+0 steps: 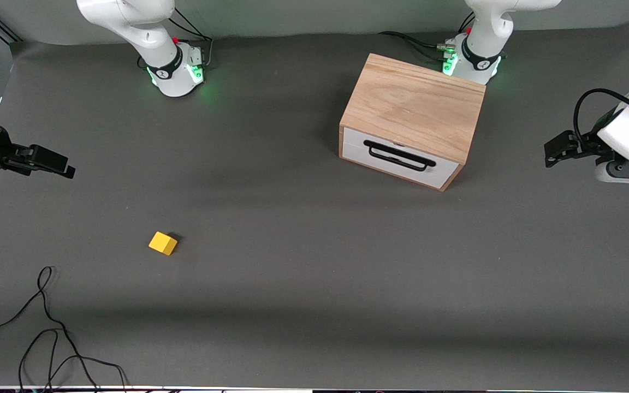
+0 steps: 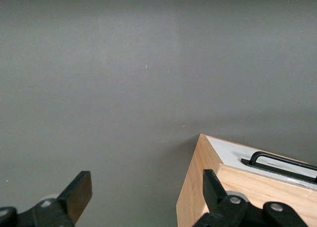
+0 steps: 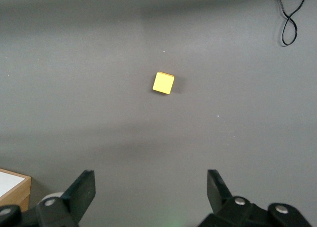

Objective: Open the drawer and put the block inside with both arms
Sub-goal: 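Move the left gripper to the drawer handle while the right gripper reaches the cube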

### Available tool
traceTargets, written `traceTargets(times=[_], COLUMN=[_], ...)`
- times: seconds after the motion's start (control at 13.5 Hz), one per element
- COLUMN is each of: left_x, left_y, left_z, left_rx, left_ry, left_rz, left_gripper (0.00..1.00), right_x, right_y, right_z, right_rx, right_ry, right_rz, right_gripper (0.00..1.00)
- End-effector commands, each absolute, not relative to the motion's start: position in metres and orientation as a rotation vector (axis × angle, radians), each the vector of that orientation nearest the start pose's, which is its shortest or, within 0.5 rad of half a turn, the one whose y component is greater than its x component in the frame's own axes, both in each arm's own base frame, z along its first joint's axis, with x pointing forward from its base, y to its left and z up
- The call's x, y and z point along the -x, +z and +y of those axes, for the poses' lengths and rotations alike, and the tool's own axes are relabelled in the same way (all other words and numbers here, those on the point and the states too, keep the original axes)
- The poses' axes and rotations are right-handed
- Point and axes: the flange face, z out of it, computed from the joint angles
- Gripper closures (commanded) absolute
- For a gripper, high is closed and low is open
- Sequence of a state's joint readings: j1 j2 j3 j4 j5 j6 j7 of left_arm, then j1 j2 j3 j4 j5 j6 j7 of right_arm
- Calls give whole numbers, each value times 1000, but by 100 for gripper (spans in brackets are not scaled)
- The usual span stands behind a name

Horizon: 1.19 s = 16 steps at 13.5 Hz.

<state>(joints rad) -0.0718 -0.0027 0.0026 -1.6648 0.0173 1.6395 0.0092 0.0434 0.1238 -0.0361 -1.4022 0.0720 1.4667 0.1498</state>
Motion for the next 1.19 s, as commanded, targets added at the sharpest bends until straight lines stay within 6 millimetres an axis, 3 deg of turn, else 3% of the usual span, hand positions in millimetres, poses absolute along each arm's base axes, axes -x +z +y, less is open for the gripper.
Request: traceTargets(times=[0.0,0.3,0.52,0.67,0.97,1.11], left_x=[-554,-555,-554,-551,-534,-524], left_y=[595,593,592,591,593,592], left_z=[-37,-37,-39,-46,-117,-153], left_rx=[3117,3119,3119,3119,3085,3048], left_ry=[45,49,54,81,120,128], left_rz=[148,126,121,28,-248,-475], left_gripper=[0,0,0,0,0,0], right_x=[-584,-584,-589,-588,-588,-588], right_y=[626,627,613,613,601,597], right_z=[27,35,35,38,49,48], right_rx=[3085,3091,3090,3092,3098,3097], right_ry=[102,97,137,140,176,192], right_rz=[172,149,133,136,111,102], right_gripper=[0,0,0,0,0,0])
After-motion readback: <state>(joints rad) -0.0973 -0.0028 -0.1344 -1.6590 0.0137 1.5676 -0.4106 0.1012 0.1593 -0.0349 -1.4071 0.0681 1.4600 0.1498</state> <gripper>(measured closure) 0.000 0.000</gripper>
